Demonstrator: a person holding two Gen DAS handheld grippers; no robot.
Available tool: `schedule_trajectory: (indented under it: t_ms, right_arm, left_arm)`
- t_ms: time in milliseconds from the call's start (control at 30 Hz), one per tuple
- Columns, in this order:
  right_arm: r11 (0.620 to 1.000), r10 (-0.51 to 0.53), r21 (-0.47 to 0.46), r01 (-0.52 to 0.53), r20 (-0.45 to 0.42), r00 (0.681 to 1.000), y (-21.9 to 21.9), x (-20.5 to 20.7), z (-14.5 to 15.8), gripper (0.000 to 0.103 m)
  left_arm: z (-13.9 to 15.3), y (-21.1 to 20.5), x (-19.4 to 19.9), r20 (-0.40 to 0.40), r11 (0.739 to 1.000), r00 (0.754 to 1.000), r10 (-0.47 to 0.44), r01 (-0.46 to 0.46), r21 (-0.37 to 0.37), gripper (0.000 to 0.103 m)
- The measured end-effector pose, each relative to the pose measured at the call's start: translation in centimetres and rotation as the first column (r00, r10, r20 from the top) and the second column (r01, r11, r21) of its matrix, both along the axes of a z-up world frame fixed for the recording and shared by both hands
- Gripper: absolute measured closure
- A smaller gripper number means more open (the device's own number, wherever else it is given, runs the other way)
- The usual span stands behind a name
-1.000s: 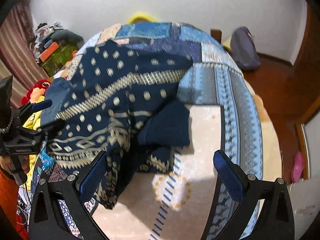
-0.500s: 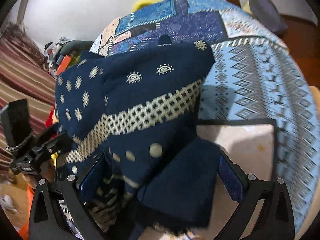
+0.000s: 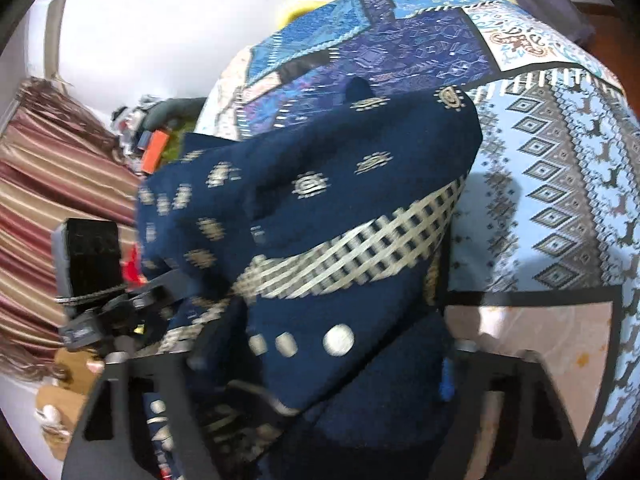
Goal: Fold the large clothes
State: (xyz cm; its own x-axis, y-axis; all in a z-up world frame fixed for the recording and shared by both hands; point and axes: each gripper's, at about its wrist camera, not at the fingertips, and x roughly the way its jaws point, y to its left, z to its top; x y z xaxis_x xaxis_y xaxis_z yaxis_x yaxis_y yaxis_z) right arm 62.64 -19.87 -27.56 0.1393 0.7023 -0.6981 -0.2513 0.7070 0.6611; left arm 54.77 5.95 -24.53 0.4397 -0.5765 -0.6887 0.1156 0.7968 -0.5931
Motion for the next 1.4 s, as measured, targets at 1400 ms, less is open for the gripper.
schedule_trajectory:
  t_ms: [1400]
  right_arm:
    - [0.940,0.320,-0.145,-0.308,0.071,0.945,35.4,-5.6,1.0,0.068]
  left_arm:
    - [-2.2,31.7,-12.3,-0.117,0.912,0.907,0.405,-0.409,-0.017,0.043]
